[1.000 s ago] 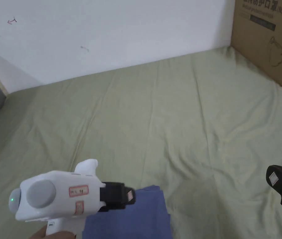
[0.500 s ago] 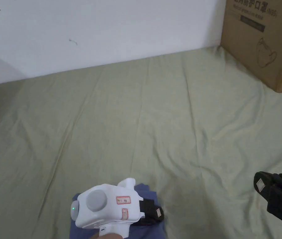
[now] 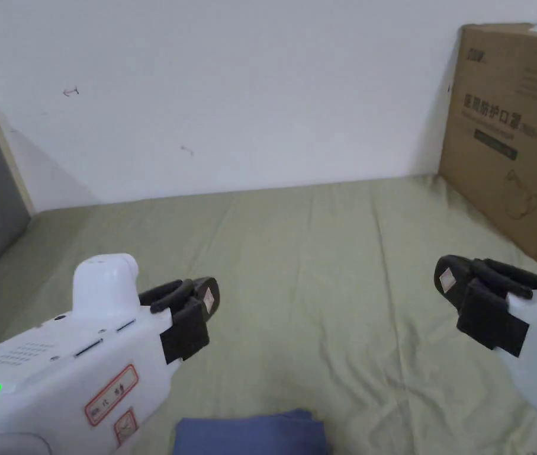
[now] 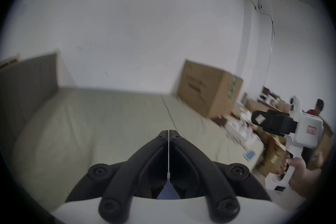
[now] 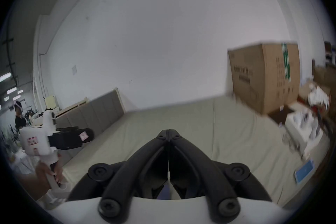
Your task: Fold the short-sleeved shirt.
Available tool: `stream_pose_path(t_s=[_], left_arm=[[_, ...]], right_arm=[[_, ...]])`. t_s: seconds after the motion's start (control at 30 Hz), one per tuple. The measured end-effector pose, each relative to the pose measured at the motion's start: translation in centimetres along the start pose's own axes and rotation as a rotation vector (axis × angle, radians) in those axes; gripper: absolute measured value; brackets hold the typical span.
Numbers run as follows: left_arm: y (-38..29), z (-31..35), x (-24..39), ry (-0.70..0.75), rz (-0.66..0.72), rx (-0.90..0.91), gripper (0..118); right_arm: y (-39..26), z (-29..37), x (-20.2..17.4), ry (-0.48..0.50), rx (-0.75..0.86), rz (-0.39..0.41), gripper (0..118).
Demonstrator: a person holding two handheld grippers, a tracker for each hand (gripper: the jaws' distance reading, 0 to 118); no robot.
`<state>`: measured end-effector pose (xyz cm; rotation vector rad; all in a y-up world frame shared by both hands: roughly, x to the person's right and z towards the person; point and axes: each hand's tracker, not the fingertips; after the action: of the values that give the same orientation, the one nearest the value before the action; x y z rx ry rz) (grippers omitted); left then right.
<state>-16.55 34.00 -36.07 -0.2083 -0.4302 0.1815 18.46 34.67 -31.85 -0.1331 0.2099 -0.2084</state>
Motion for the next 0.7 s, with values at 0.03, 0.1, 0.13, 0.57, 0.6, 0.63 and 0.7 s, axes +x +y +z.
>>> stream_pose_path(t_s=[0.03, 0.1, 0.13, 0.57, 0.6, 0.63, 0.7], left_arm=[[0.4, 1.3, 0.3, 0.065, -0.009, 0.061, 1], [0.0, 2.8, 0.3, 0.169, -0.072, 0.157, 0], [-0.7, 4.0, 0.6, 0.234, -0.121, 0.215, 0], [-6.1, 8.2, 0.8, 0.469, -0.156, 0.3, 0], [-6.1, 8.1, 0.7, 0.471, -0.143, 0.301, 0], [-6.0, 8.0, 0.6, 0.473, -0.128, 0.303, 0], [-6.1, 7.5, 0.7, 0.472, -0.129, 0.284, 0]], right_arm=[[0.6, 0.5, -1.1, -0.018, 0.064, 0.038, 0], [0.4, 1.6, -2.6, -0.065, 0.182, 0.118, 0], [-0.3, 2.3, -3.2, -0.098, 0.243, 0.157, 0], [-5.9, 4.4, -0.6, -0.41, 0.135, 0.079, 0], [-5.7, 4.5, -0.5, -0.412, 0.142, 0.084, 0], [-5.4, 4.4, -0.5, -0.41, 0.149, 0.09, 0], [-5.1, 4.3, -0.8, -0.401, 0.16, 0.121, 0]])
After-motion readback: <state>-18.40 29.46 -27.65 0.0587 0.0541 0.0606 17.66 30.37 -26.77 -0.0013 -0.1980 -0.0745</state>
